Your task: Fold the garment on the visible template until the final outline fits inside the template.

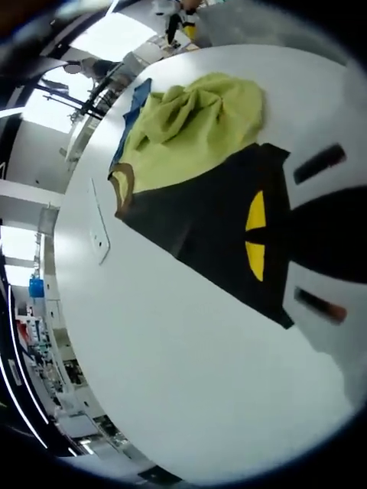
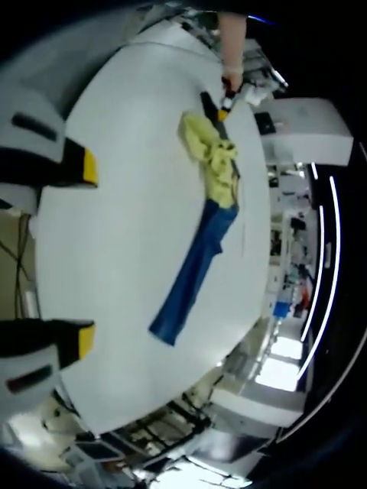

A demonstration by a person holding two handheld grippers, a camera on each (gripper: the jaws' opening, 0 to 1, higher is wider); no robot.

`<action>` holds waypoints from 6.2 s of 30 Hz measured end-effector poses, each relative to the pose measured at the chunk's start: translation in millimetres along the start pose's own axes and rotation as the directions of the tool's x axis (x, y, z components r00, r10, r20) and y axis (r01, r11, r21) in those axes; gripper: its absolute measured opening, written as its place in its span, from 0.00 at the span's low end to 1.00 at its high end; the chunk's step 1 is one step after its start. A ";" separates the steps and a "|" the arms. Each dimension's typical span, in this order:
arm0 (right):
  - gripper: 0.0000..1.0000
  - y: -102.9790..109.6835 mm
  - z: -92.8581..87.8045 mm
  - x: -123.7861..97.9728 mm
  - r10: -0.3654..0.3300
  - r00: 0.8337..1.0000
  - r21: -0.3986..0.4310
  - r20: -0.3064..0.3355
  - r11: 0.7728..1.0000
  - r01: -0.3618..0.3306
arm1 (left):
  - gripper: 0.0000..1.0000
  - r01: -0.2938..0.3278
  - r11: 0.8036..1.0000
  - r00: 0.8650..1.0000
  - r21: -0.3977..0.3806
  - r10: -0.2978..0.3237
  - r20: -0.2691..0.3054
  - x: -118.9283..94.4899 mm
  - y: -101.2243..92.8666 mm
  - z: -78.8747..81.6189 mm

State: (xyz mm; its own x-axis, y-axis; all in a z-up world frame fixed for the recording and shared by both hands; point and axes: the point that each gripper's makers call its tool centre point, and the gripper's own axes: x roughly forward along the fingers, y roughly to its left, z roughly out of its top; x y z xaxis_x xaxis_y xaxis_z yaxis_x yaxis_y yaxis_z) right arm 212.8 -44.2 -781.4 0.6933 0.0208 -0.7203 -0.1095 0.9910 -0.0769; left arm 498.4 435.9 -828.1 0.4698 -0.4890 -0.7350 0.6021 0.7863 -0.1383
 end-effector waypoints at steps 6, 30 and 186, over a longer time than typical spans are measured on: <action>0.69 4.1 5.6 3.8 0.013 1.000 -0.008 0.014 1.000 -0.013 | 0.00 -0.044 0.997 0.997 -0.068 0.048 0.065 -22.7 18.4 4.7; 0.69 48.8 35.3 22.7 0.125 0.991 -0.094 0.055 0.988 -0.120 | 0.00 -0.262 0.844 0.915 -0.468 0.372 0.157 -144.3 108.9 -92.5; 0.00 154.8 200.6 151.8 0.644 0.753 0.046 0.133 0.755 -0.654 | 0.43 0.165 0.801 0.942 -0.575 0.045 0.334 22.7 -283.1 -13.9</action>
State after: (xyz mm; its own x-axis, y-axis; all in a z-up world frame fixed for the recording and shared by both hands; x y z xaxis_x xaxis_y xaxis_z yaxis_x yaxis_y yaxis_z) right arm 444.0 138.9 -764.4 0.5461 0.6718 -0.5005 -0.5035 0.7407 0.4448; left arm 329.6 207.5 -814.9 0.6850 -0.5509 -0.4768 0.1892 0.7665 -0.6138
